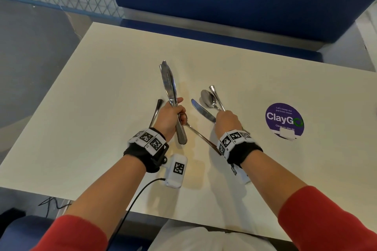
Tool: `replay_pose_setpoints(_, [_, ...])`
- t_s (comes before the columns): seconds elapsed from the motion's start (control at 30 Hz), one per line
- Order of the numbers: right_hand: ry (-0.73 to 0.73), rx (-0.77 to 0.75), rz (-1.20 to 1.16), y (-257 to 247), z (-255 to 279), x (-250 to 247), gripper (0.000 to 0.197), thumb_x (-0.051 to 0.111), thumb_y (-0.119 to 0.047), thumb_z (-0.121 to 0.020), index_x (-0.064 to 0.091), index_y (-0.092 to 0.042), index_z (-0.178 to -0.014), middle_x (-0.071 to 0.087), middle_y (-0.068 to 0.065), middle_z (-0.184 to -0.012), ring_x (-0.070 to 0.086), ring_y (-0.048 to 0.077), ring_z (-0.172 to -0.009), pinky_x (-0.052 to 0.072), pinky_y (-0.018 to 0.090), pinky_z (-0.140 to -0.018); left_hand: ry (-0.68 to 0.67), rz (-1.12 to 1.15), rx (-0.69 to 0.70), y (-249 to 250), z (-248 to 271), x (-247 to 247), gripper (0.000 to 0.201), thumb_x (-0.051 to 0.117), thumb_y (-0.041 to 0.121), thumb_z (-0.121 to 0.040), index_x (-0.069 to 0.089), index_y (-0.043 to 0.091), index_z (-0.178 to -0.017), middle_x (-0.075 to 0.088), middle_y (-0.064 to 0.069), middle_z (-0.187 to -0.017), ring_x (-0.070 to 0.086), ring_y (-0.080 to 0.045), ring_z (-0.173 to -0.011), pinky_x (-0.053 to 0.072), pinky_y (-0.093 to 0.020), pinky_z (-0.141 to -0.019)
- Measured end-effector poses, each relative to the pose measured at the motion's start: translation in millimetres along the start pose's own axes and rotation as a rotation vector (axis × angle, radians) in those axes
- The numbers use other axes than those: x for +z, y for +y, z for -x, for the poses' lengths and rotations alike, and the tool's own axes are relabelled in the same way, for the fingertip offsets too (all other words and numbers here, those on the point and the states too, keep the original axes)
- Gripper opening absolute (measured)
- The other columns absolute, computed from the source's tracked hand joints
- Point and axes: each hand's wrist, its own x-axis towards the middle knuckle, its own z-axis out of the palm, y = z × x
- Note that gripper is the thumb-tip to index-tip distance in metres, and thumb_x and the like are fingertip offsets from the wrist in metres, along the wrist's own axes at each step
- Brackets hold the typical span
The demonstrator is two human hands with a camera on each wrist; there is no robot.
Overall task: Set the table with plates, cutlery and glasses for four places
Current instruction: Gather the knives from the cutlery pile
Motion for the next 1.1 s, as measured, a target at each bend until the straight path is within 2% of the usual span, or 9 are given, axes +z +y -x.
replay_pose_setpoints(0.17, [-0.002,-0.069,0.094,1.3,2.0,12.6,0.029,0.04,-0.012,-0.098,0.043,-0.003,-0.126,0.047,0.012,-0.127,0.047,0.025,-0.118,0.045,0.033,-0.094,0.018,-0.015,0.009,-1.8,2.9,-1.7,0.02,0.034,0.003,-0.099,0.045,0.008,-0.115,0.042,-0.002,-0.064,0.041,-0.01,-0.048,0.036,-0.022,-0.05])
replay_pose_setpoints(0.3, [-0.018,-0.17,0.034,0.4,7.4,10.1,0.023,0.042,-0.012,-0.096,0.047,-0.004,-0.117,0.056,0.012,-0.119,0.05,0.028,-0.114,0.044,0.034,-0.086,0.036,0.005,0.015,-0.8,4.2,0.9,0.011,0.04,0.013,-0.101,0.05,0.012,-0.095,0.041,-0.002,-0.064,0.04,-0.011,-0.047,0.037,-0.023,-0.048])
replay_pose_setpoints(0.4, [0.026,-0.131,-0.18,2.1,8.9,-2.9,0.022,0.047,-0.016,-0.096,0.054,-0.005,-0.114,0.062,0.013,-0.113,0.056,0.029,-0.107,0.045,0.035,-0.083,0.031,0.043,0.017,-0.7,1.7,0.8,0.015,0.039,0.013,-0.101,0.05,0.016,-0.09,0.044,-0.002,-0.067,0.041,-0.013,-0.053,0.037,-0.026,-0.053])
replay_pose_setpoints(0.57, [0.214,-0.038,-0.664,8.8,3.3,-38.3,0.023,0.049,-0.023,-0.096,0.061,-0.008,-0.107,0.066,0.011,-0.098,0.06,0.028,-0.092,0.039,0.028,-0.072,-0.021,-0.005,-0.001,-6.2,-3.8,13.1,0.019,0.037,0.006,-0.099,0.048,0.012,-0.114,0.047,-0.003,-0.073,0.043,-0.012,-0.058,0.039,-0.024,-0.057])
replay_pose_setpoints(0.67, [0.26,-0.046,-0.866,13.0,3.1,-54.1,0.023,0.053,-0.027,-0.094,0.066,-0.009,-0.099,0.062,0.004,-0.08,0.056,0.023,-0.076,0.041,0.027,-0.068,-0.073,-0.072,0.002,-11.4,-1.9,38.4,0.018,0.039,0.005,-0.099,0.049,0.013,-0.112,0.049,-0.003,-0.073,0.044,-0.013,-0.057,0.04,-0.022,-0.054])
replay_pose_setpoints(0.73, [0.256,-0.05,-0.954,19.8,2.2,-57.5,0.025,0.055,-0.025,-0.093,0.068,-0.003,-0.098,0.066,0.011,-0.083,0.062,0.028,-0.079,0.052,0.037,-0.075,-0.124,-0.124,0.009,-15.4,1.5,59.1,0.011,0.043,0.009,-0.098,0.053,0.013,-0.102,0.053,-0.003,-0.074,0.048,-0.013,-0.056,0.043,-0.021,-0.054])
replay_pose_setpoints(0.87, [0.224,0.025,-1.055,56.0,4.9,-52.8,0.02,0.059,-0.017,-0.09,0.07,-0.005,-0.101,0.071,0.015,-0.093,0.068,0.031,-0.09,0.054,0.048,-0.085,-0.258,-0.176,0.009,-26.6,9.1,106.8,0.018,0.043,0.021,-0.1,0.058,0.011,-0.097,0.068,-0.001,-0.071,0.06,-0.015,-0.059,0.052,-0.028,-0.059])
replay_pose_setpoints(1.0, [0.172,0.041,-1.007,114.0,13.6,-50.9,0.022,0.057,-0.018,-0.091,0.07,-0.012,-0.108,0.067,0.003,-0.079,0.066,0.025,-0.08,0.054,0.038,-0.084,-0.308,-0.249,-0.012,-46.2,17.3,164.9,0.04,0.029,0.031,-0.103,0.054,0.003,-0.115,0.064,-0.002,-0.073,0.055,-0.015,-0.059,0.05,-0.027,-0.058])
replay_pose_setpoints(1.1, [0.149,0.079,-0.985,169.9,19.4,-53.3,0.024,0.057,-0.018,-0.091,0.069,-0.015,-0.112,0.062,-0.003,-0.069,0.06,0.016,-0.068,0.05,0.028,-0.078,-0.309,-0.383,0.034,-66.7,25.8,216.8,0.046,0.026,0.036,-0.103,0.057,0.004,-0.11,0.06,-0.004,-0.077,0.052,-0.013,-0.057,0.046,-0.02,-0.054])
